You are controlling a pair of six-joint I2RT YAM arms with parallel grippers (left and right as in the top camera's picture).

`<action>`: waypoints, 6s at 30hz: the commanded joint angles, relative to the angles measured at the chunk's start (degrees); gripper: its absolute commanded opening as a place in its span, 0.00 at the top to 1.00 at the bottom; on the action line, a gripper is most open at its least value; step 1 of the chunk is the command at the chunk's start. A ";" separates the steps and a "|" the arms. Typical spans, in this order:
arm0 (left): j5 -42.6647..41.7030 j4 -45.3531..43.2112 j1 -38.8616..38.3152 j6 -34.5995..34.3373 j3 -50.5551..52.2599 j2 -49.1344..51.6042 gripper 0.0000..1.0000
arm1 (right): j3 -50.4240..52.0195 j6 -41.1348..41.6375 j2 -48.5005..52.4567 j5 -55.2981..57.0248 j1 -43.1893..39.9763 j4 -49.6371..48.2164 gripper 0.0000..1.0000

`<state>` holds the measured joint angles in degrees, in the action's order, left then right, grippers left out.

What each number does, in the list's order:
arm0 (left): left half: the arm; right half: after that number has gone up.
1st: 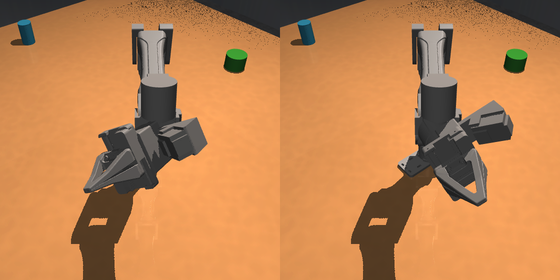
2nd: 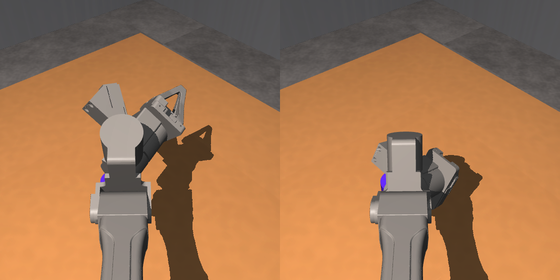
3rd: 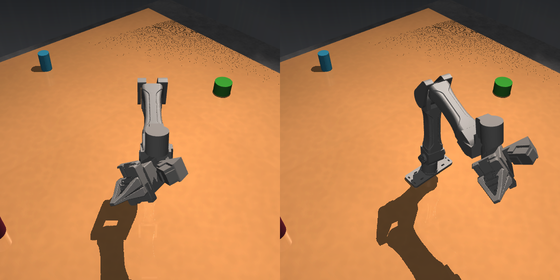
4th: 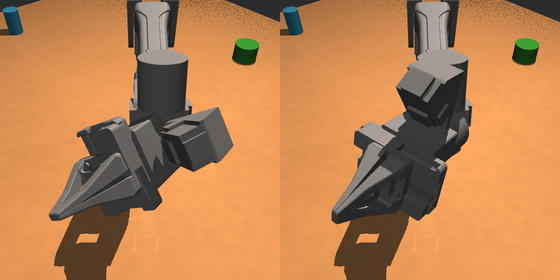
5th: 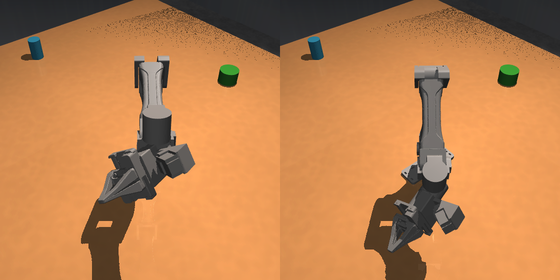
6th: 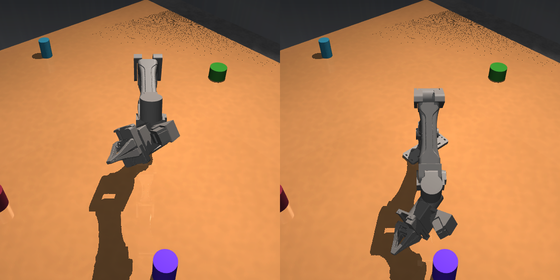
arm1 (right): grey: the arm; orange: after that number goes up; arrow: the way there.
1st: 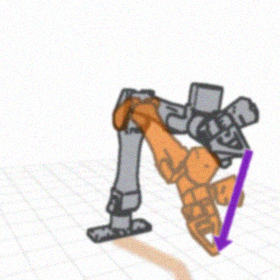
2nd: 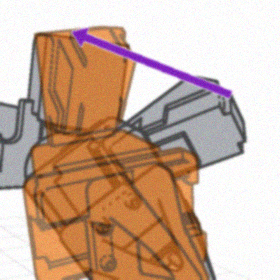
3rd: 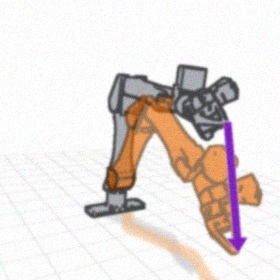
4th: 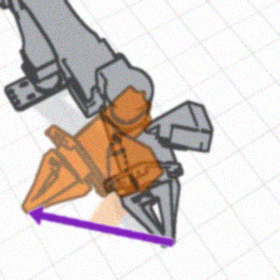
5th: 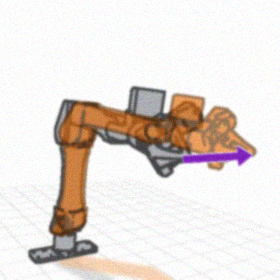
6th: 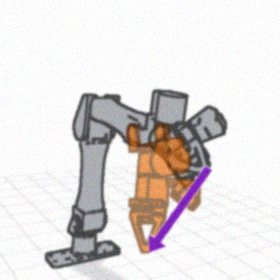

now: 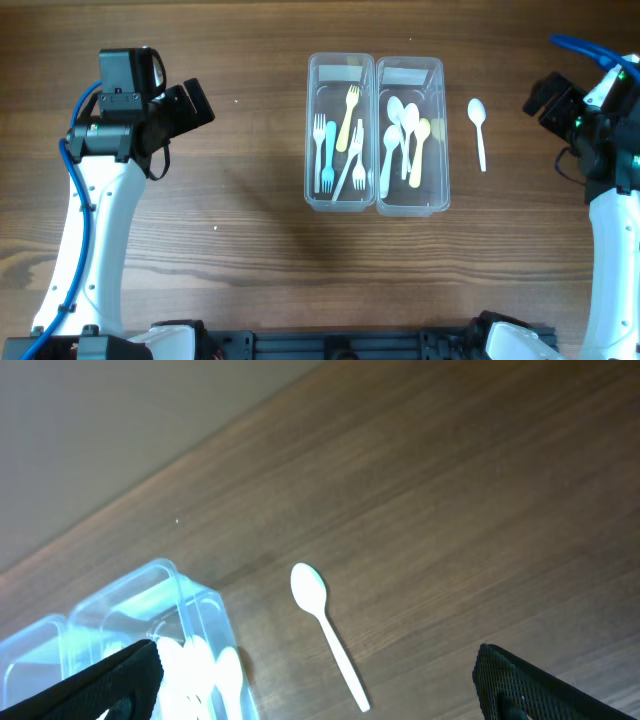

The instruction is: Pack container

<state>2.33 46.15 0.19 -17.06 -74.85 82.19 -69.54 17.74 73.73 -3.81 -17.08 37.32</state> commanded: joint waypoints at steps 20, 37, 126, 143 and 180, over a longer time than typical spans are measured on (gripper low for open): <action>0.35 0.00 0.31 0.28 -0.15 0.55 0.00 | -0.26 -5.31 -25.79 -31.19 -0.13 -10.14 0.00; 0.35 0.00 0.31 0.28 -0.15 0.55 0.00 | -0.26 6.51 -20.57 -30.93 -0.15 -3.19 0.00; 0.35 0.00 0.31 0.28 -0.15 0.55 0.00 | 63.52 -26.77 -73.53 -1.05 18.03 -21.75 0.00; 0.83 1.11 -1.60 0.33 4.20 -7.93 0.00 | 63.52 -26.75 -73.53 -1.07 18.01 -21.75 0.00; -1.84 -18.12 -0.07 -3.34 65.66 -82.03 0.00 | 63.52 -26.77 -73.53 -1.07 18.01 -21.73 0.00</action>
<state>1.43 28.34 0.38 -19.70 -10.00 0.89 -6.70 -8.73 0.78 -5.91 0.62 15.81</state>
